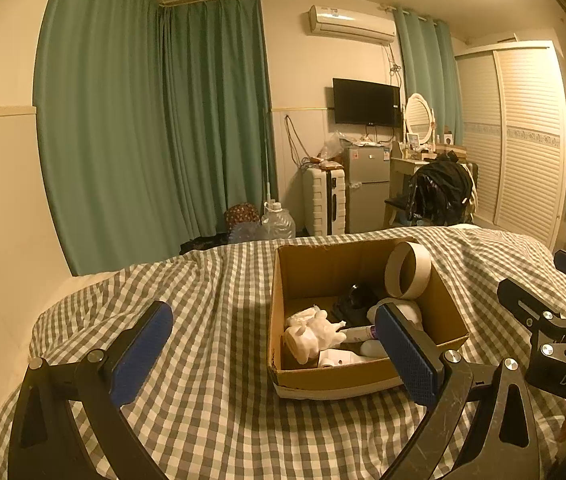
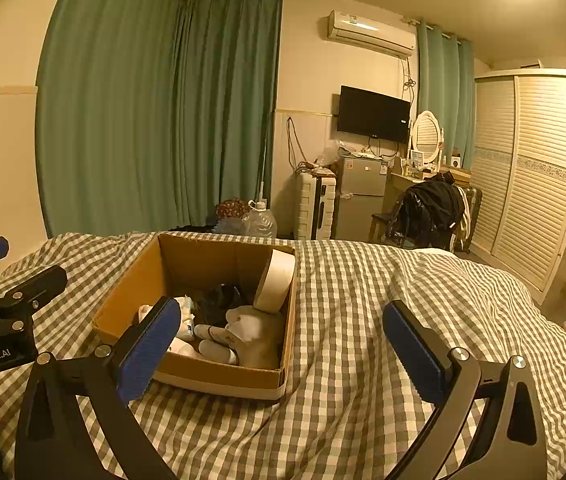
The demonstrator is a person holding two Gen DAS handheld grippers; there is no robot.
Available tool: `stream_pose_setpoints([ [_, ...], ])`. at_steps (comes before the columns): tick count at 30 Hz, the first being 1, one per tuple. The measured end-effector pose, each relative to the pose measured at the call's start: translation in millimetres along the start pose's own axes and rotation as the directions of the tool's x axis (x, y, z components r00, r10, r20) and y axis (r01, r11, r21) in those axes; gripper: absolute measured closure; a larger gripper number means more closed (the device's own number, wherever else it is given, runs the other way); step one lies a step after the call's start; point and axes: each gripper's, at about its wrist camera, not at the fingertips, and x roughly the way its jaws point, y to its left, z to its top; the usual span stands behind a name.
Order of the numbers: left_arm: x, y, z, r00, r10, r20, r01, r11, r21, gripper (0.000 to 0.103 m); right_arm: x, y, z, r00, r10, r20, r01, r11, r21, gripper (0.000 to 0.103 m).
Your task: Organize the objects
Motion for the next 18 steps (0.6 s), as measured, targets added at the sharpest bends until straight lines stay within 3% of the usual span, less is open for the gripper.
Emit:
stream_pose_setpoints([
  [18,-1.2,-0.5,-0.3,1.000,0.001,-0.002,-0.001,1.000,0.002,0.000,-1.1,0.1,-1.4,1.000,-0.004,-0.005,0.004,1.000,0.004,0.002],
])
